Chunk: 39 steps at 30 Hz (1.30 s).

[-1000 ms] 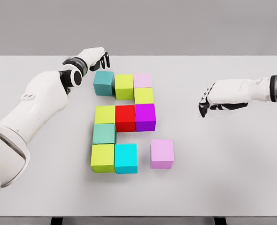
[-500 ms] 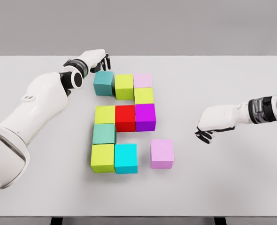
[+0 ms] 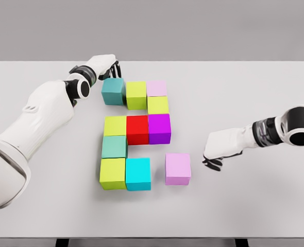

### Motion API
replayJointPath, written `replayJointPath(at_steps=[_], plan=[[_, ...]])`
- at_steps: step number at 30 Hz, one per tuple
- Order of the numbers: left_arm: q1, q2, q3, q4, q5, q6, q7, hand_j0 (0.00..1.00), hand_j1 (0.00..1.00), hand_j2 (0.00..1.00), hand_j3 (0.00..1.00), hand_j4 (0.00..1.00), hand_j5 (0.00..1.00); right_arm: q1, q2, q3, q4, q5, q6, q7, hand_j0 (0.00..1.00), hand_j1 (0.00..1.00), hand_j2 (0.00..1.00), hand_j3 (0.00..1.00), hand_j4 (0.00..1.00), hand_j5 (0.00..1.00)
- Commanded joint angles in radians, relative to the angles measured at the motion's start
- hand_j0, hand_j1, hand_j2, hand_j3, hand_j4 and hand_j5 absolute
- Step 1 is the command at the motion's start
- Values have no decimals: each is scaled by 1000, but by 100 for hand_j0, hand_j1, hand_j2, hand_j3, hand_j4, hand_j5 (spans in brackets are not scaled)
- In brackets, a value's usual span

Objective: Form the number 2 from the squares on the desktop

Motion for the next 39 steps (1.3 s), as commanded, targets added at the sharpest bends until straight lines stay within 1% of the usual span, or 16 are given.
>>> replayJointPath(at_steps=[1, 3, 5, 6, 12, 15, 21, 26, 29, 30, 39], plan=[[0, 2, -16, -7, 15, 7, -23, 31, 31, 31, 31, 31, 31, 0, -5, 0, -16, -6, 2, 0, 17, 17, 17, 17, 17, 17], [-2, 2, -16, -13, 17, 6, -37, 31, 31, 31, 31, 31, 31, -8, -5, 2, -27, -6, 2, 0, 17, 17, 17, 17, 17, 17], [-2, 7, -16, -19, 17, 6, -43, 31, 31, 31, 31, 31, 31, -17, -8, 22, -64, -6, 2, 0, 18, 18, 18, 18, 18, 18], [-2, 7, -16, -21, 17, 7, -43, 31, 31, 31, 31, 31, 31, -28, -7, 45, -67, -6, 2, 0, 18, 18, 18, 18, 18, 18], [0, 8, -16, -21, 17, 6, -44, 30, 30, 30, 30, 30, 30, -37, -2, 79, -73, -6, 2, 0, 18, 18, 18, 18, 18, 18], [2, 11, -16, -21, 17, 6, -69, 30, 30, 30, 30, 30, 30, -41, 1, 79, -73, -6, 2, 0, 18, 18, 18, 18, 18, 18], [2, 25, -16, -41, 18, 6, -78, 30, 30, 30, 30, 30, 30, -48, 26, 79, -71, -7, 2, 0, 18, 18, 18, 18, 18, 18], [2, 28, -16, -41, 18, 4, -98, 30, 30, 30, 30, 30, 30, -49, 26, 79, -71, -9, 2, 0, 18, 18, 18, 18, 18, 18], [3, 39, -16, -68, 26, 4, -100, 30, 30, 30, 30, 30, 30, -49, 27, 79, -71, -10, 2, 0, 18, 18, 18, 18, 18, 18], [3, 42, -16, -73, 28, 4, -113, 30, 30, 30, 30, 30, 30, -49, 32, 79, -71, -10, 2, 0, 18, 18, 18, 18, 18, 18], [3, 45, -16, -90, 31, 4, -141, 30, 30, 30, 30, 30, 30, -57, 42, 77, -71, -12, 2, 0, 18, 18, 18, 18, 18, 18]])
